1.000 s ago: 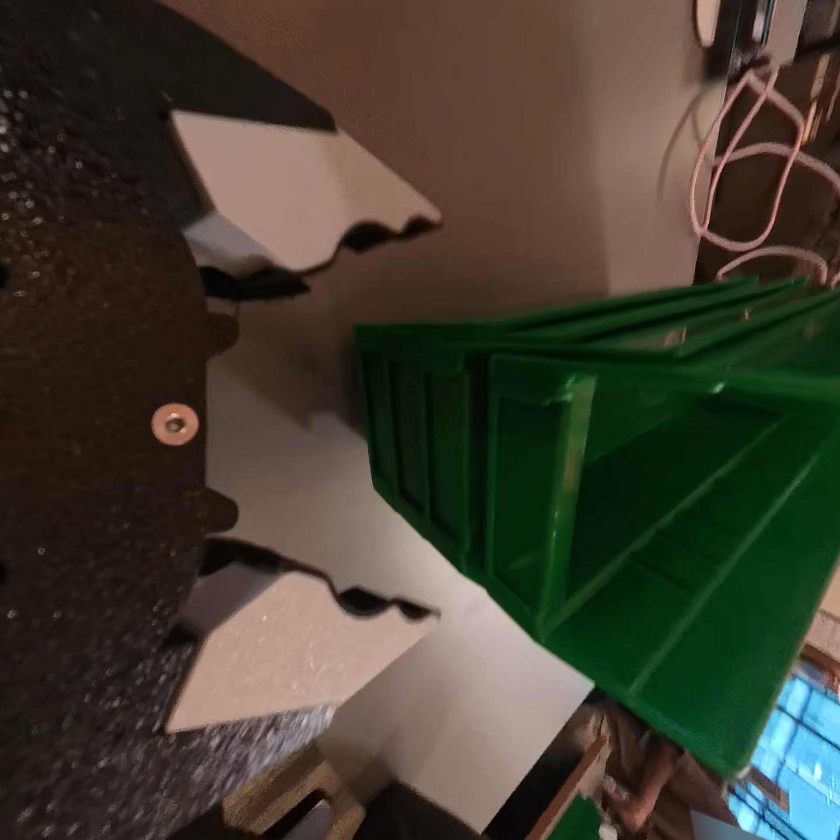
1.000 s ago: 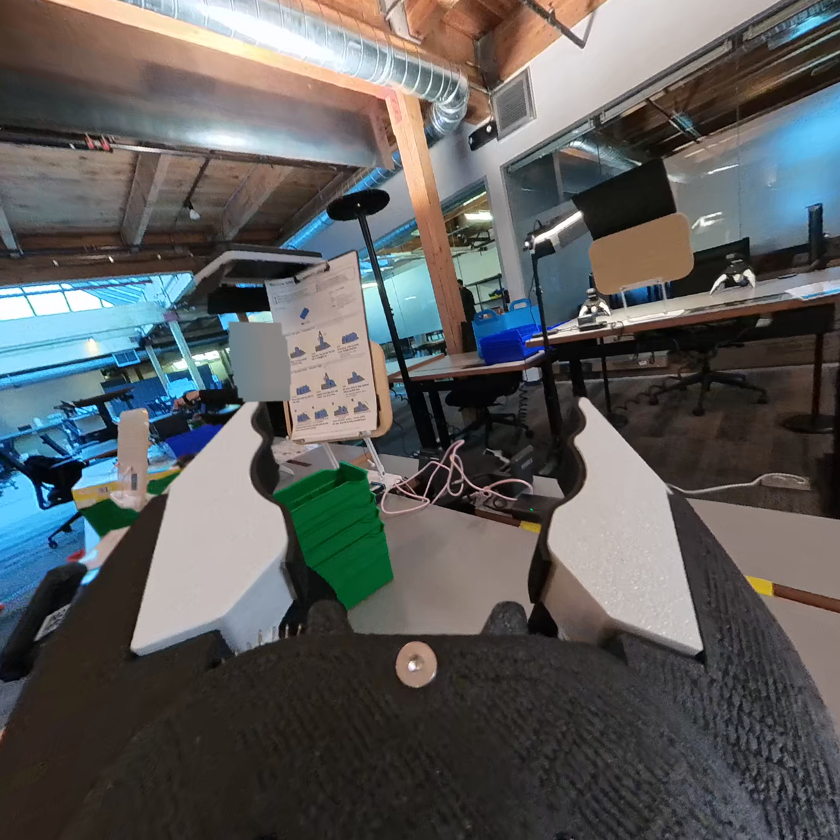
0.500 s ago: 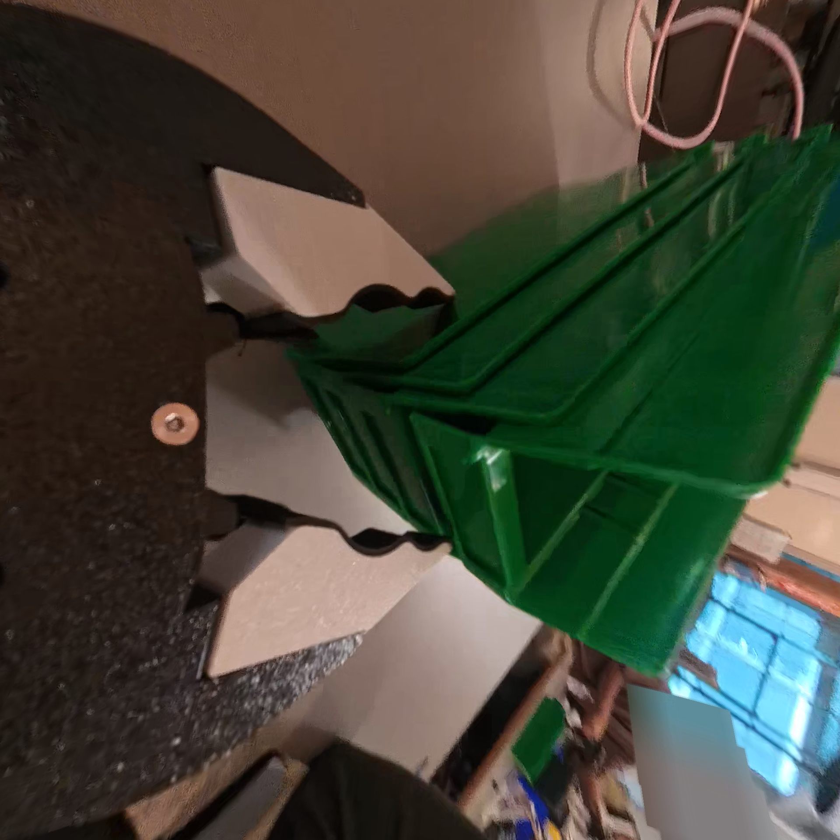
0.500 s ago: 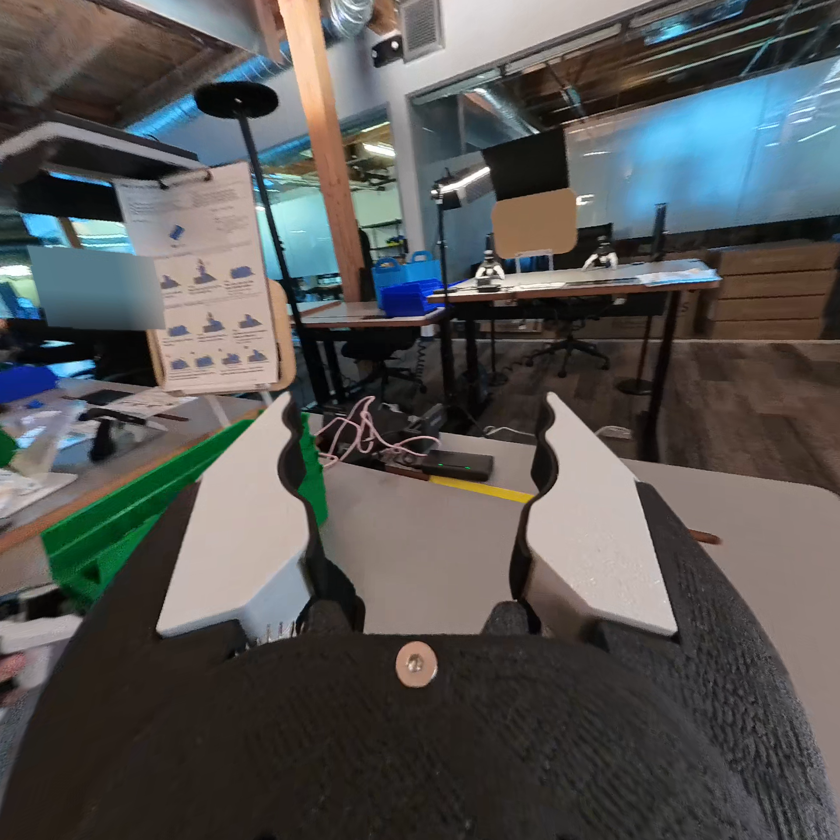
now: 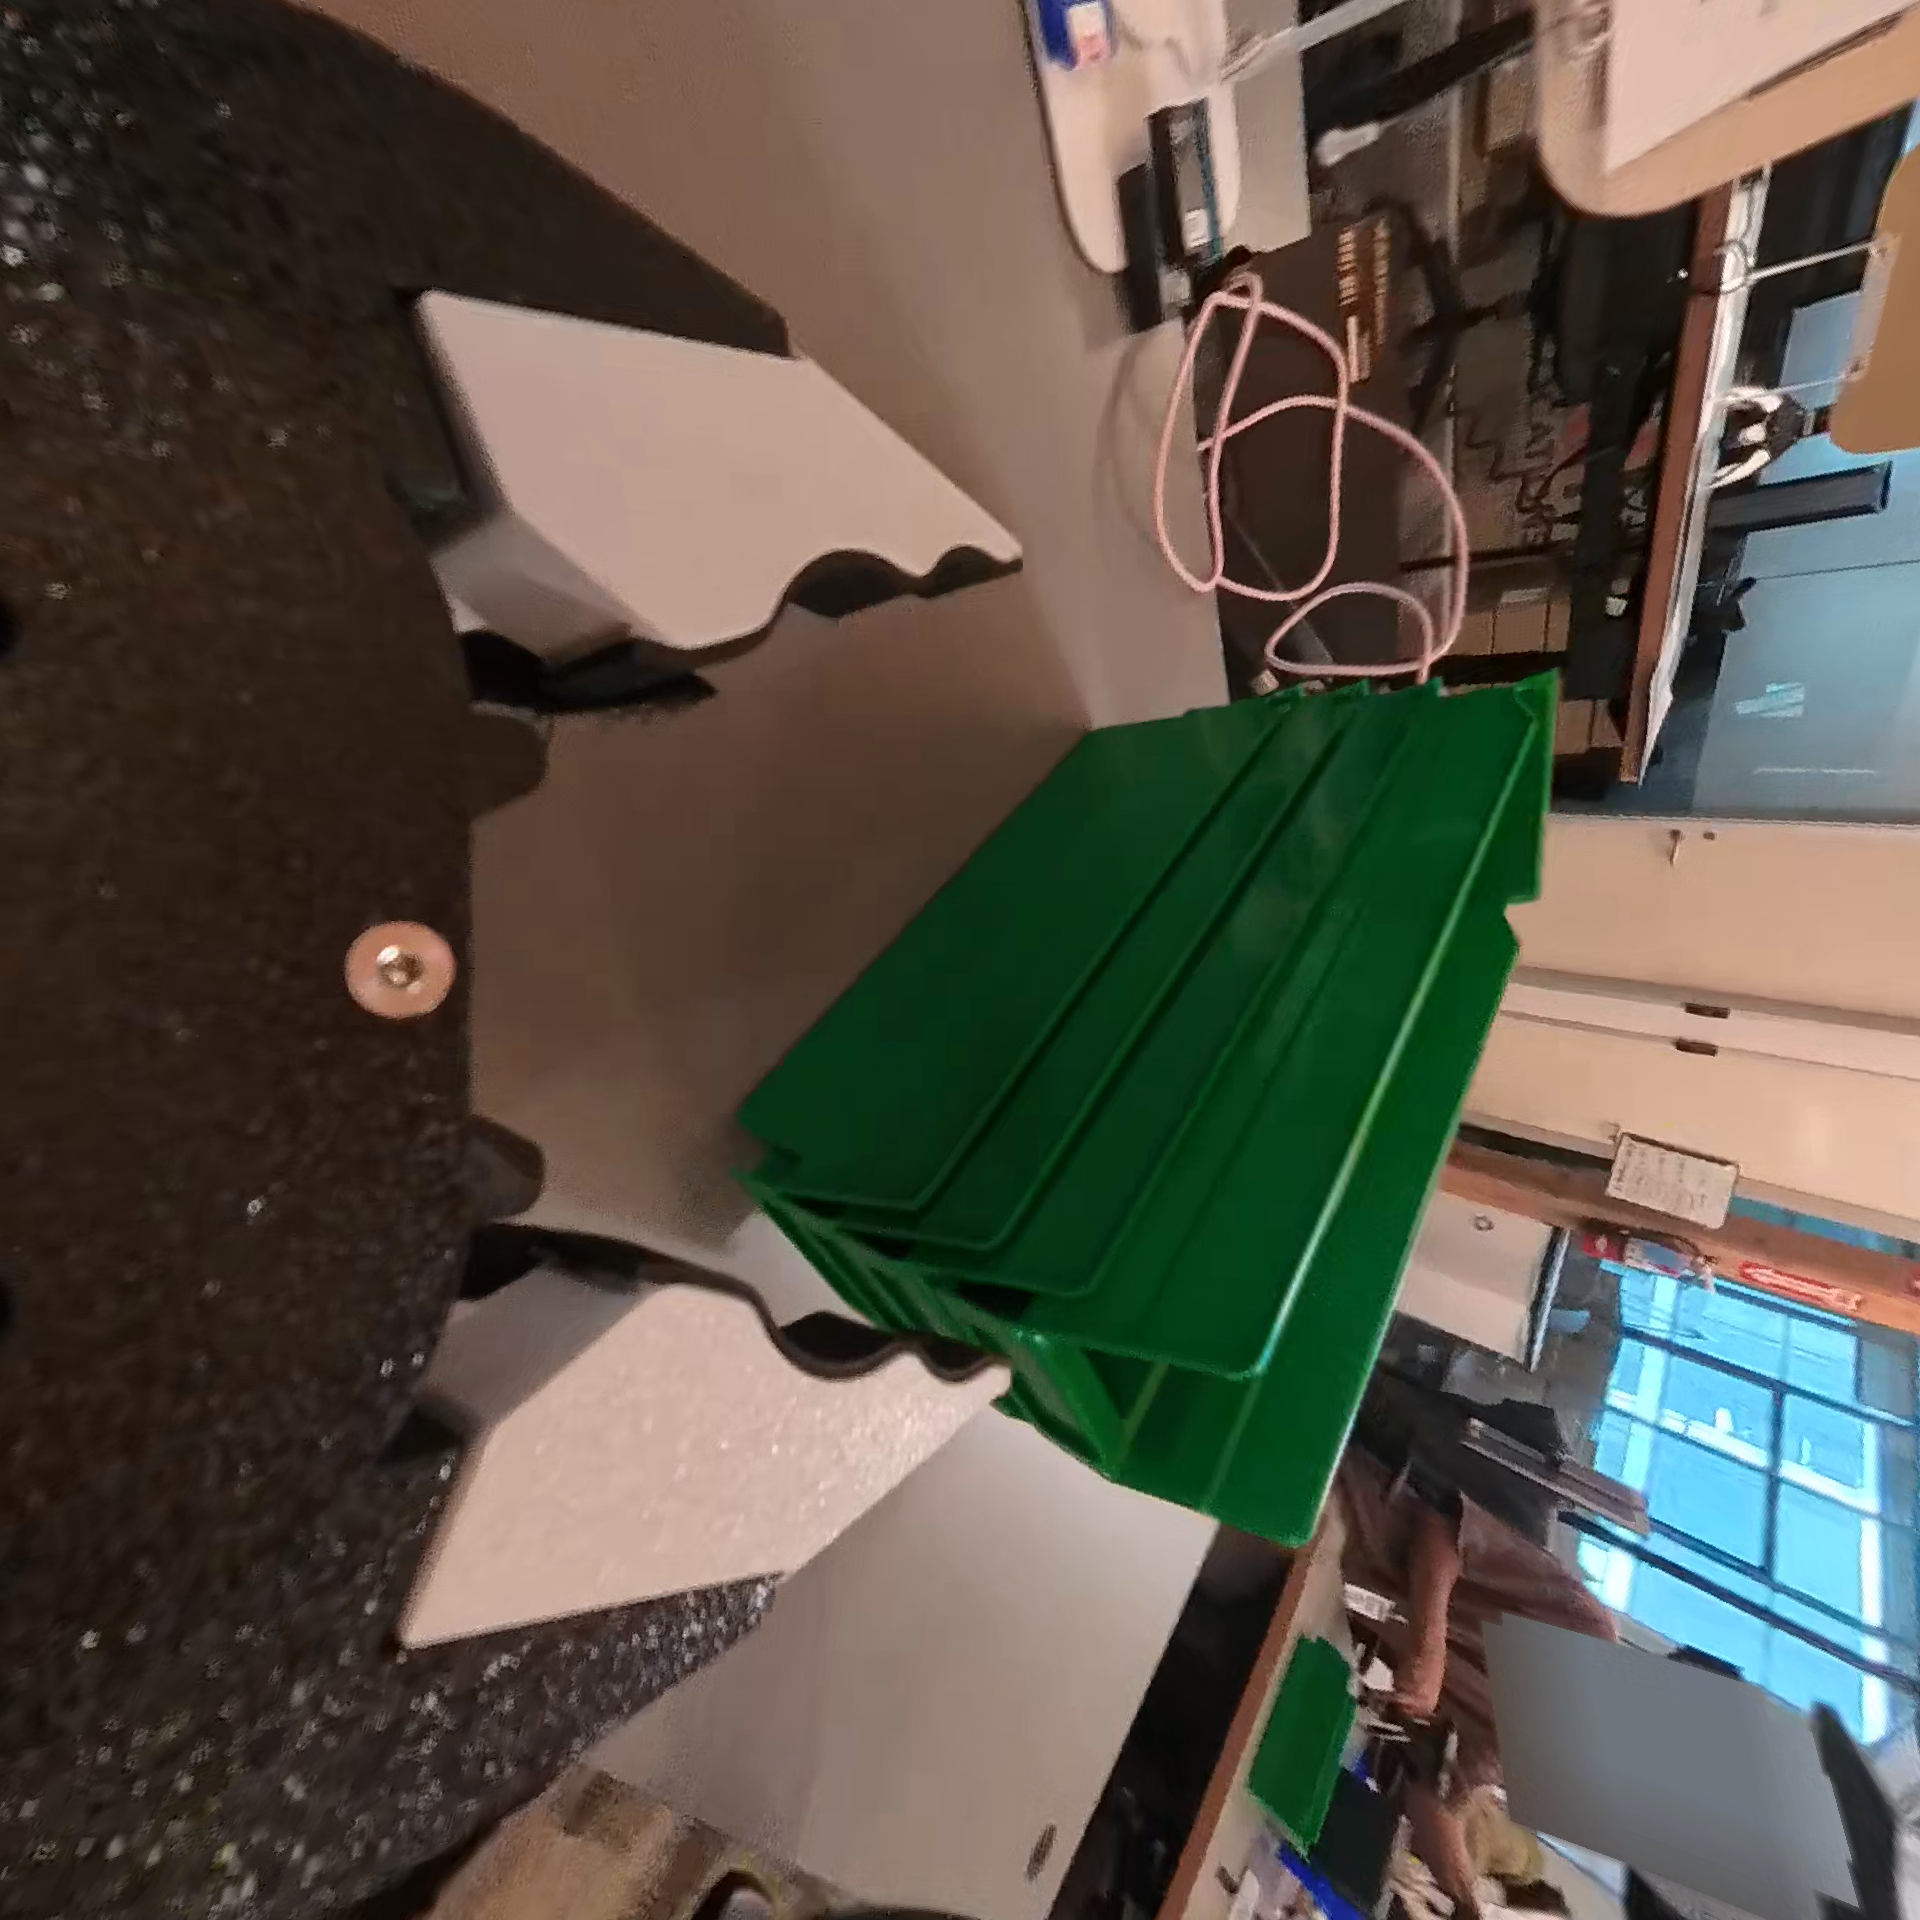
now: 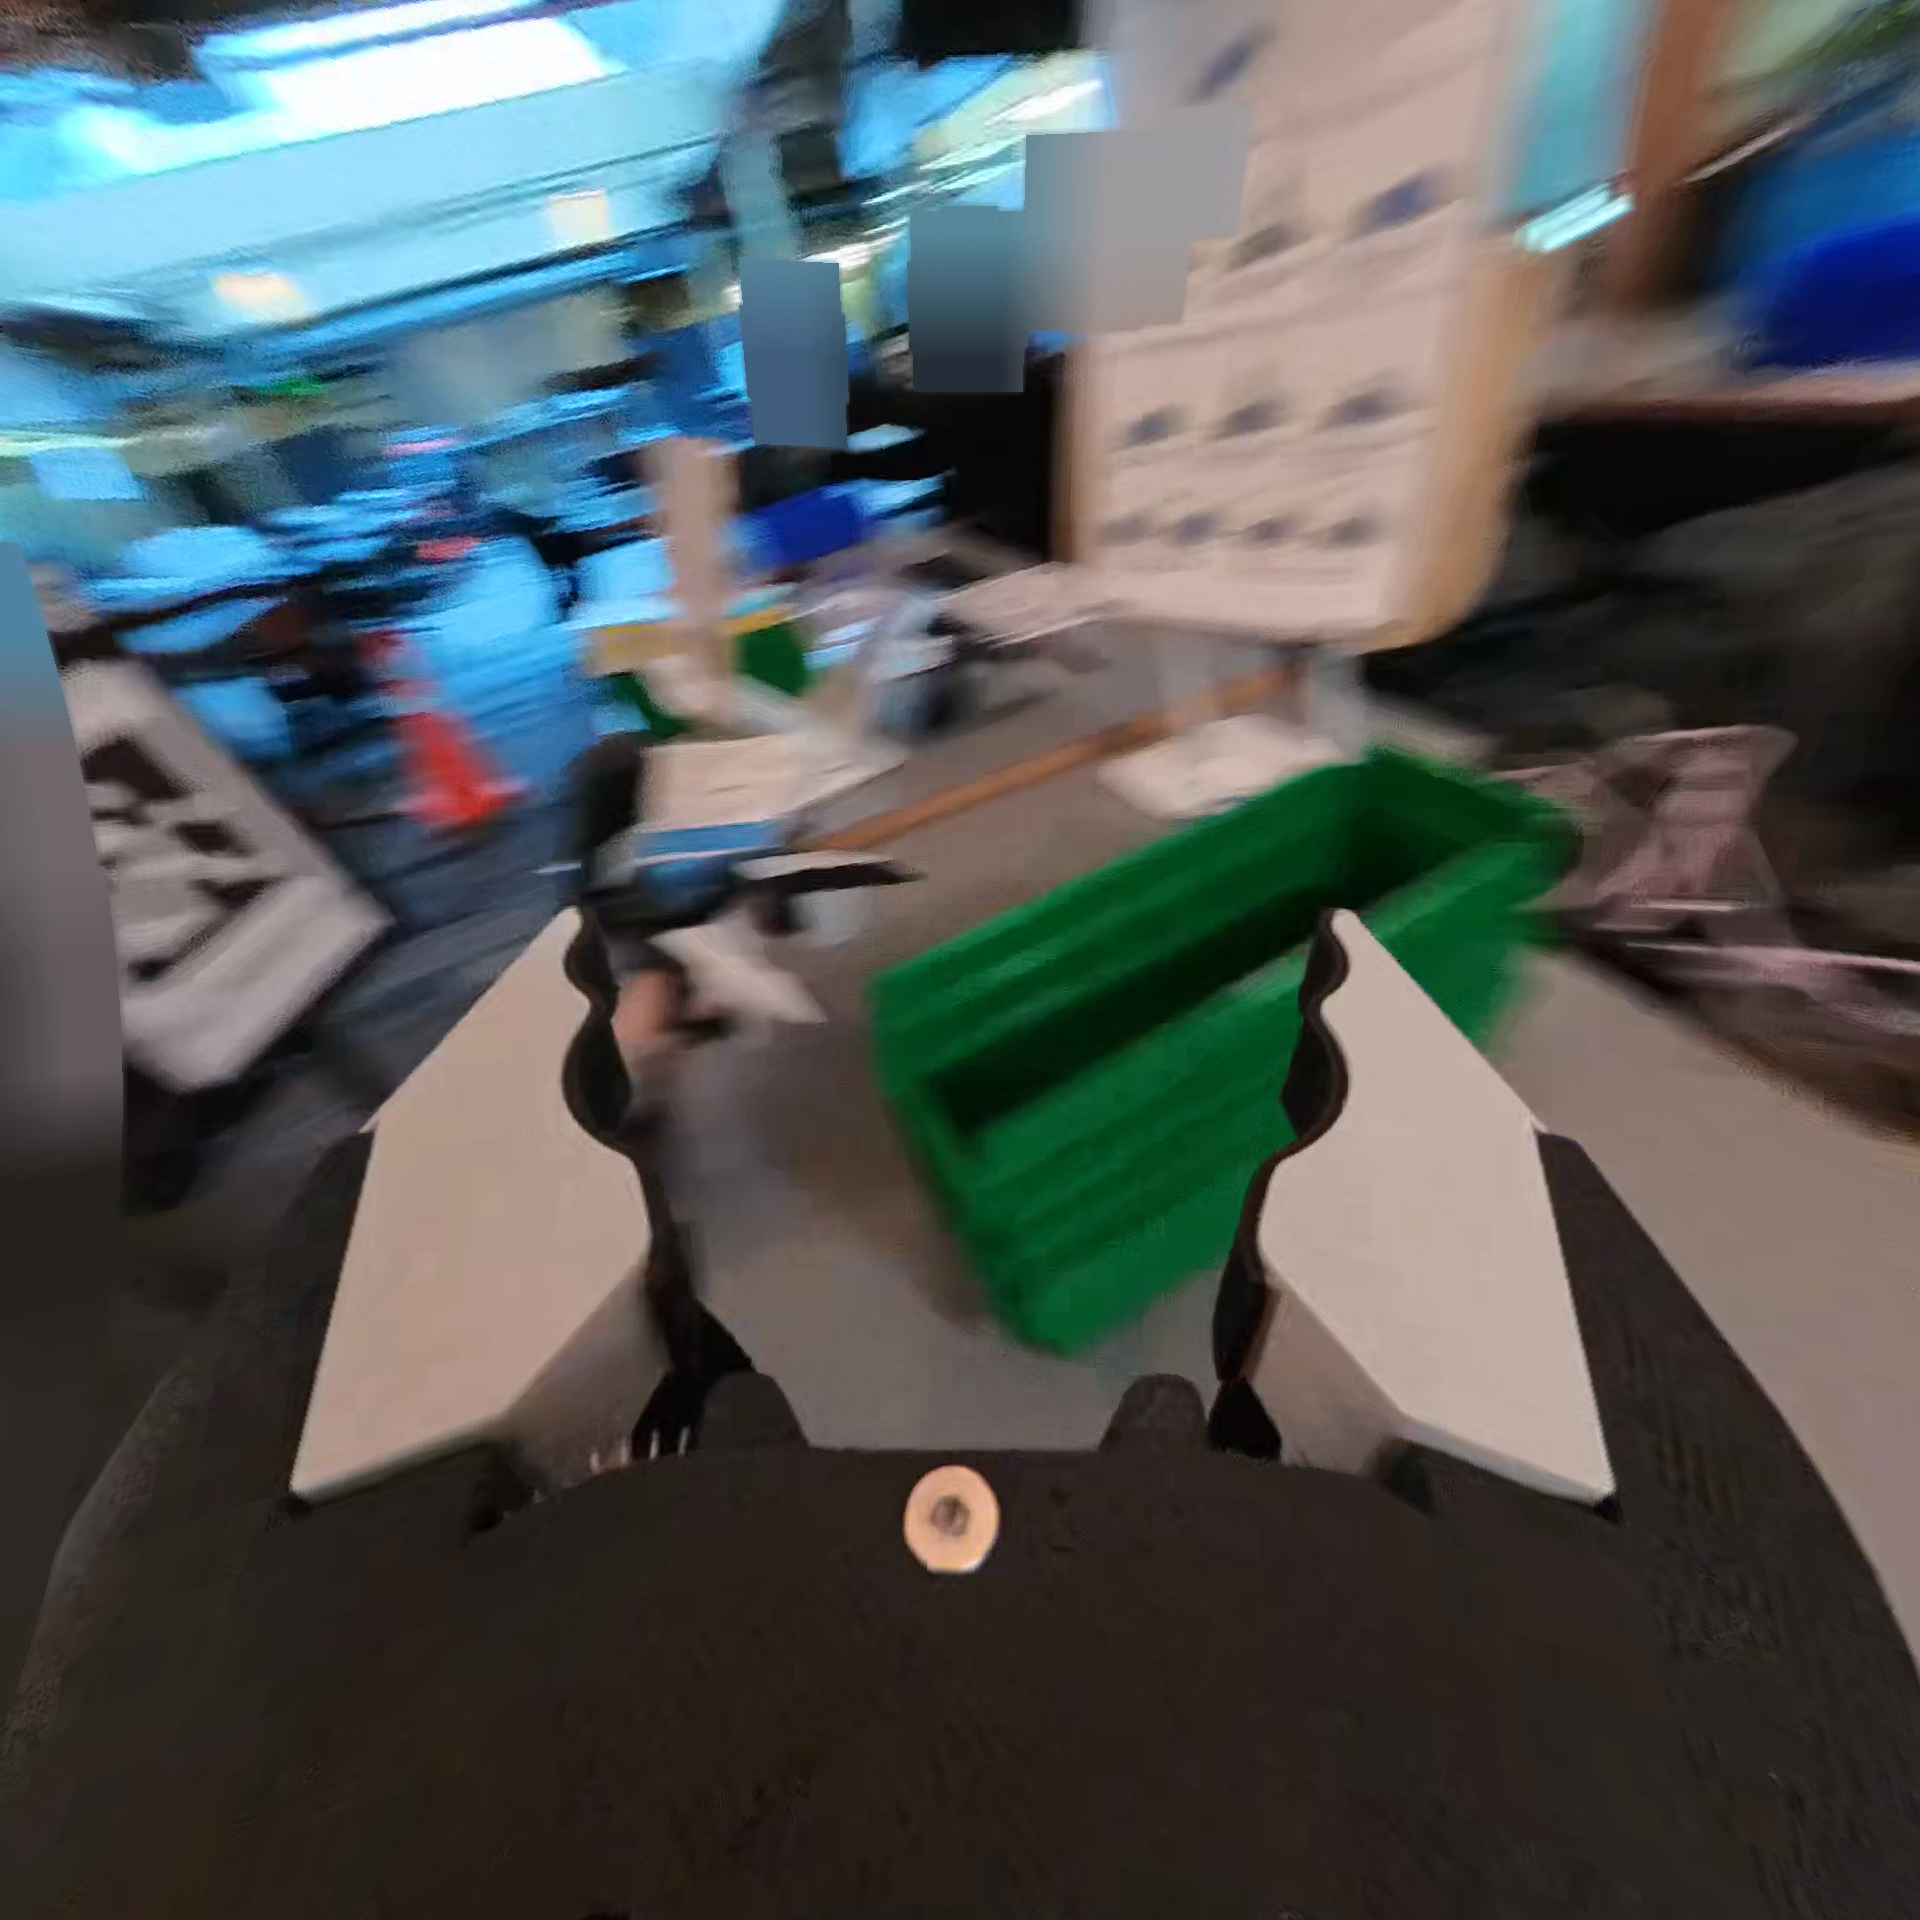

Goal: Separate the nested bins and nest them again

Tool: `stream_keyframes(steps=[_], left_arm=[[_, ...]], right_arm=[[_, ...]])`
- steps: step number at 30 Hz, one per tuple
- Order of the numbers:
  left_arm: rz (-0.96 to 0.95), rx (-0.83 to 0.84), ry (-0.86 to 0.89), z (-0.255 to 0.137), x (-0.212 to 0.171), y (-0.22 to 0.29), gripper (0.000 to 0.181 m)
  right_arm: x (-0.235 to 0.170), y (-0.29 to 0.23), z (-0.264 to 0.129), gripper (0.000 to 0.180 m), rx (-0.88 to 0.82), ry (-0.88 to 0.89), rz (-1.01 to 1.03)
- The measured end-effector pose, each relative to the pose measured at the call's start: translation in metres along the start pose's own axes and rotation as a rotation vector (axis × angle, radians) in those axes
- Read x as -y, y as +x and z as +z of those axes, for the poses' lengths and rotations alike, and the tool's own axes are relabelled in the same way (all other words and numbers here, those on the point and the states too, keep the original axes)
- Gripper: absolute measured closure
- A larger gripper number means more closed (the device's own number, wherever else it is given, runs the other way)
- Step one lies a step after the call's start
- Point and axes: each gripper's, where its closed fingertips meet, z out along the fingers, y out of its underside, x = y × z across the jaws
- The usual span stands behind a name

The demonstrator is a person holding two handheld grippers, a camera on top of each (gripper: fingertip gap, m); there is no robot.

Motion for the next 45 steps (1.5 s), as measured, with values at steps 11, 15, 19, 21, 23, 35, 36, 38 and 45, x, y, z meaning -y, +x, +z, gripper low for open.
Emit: stream_keyframes(steps=[11,15,19,21,23,35,36,38,45], left_arm=[[0.155,0.023,-0.104,0.001,-0.004,-0.007,0.057],[0.176,0.039,-0.123,0.009,-0.007,-0.004,0.04],[0.175,0.032,-0.145,0.015,-0.014,-0.007,0.04],[0.171,0.043,-0.182,0.013,-0.02,-0.011,0.039],[0.187,0.051,-0.213,0.011,-0.024,-0.013,0.041],[0.188,-0.008,-0.186,0.016,-0.018,0.001,0.042],[0.184,-0.005,-0.189,0.016,-0.019,-0.001,0.042],[0.184,0.002,-0.198,0.016,-0.021,-0.003,0.042],[0.185,0.024,-0.232,0.014,-0.026,-0.009,0.044]], right_arm=[[-0.067,0.057,0.157,0.026,-0.37,-0.776,0.201],[-0.087,0.077,0.172,0.024,-0.507,-0.917,0.311],[-0.114,0.096,0.168,0.024,-0.647,-1.01,0.453],[-0.125,0.099,0.166,0.028,-0.684,-1.058,0.473],[-0.126,0.096,0.175,0.037,-0.672,-1.041,0.51],[-0.095,0.094,0.165,0.081,-0.741,-1.1,0.468],[-0.085,0.094,0.166,0.08,-0.732,-1.075,0.454],[-0.067,0.088,0.164,0.079,-0.692,-1.046,0.45],[-0.012,0.094,0.101,0.077,-0.648,-0.918,0.383]])
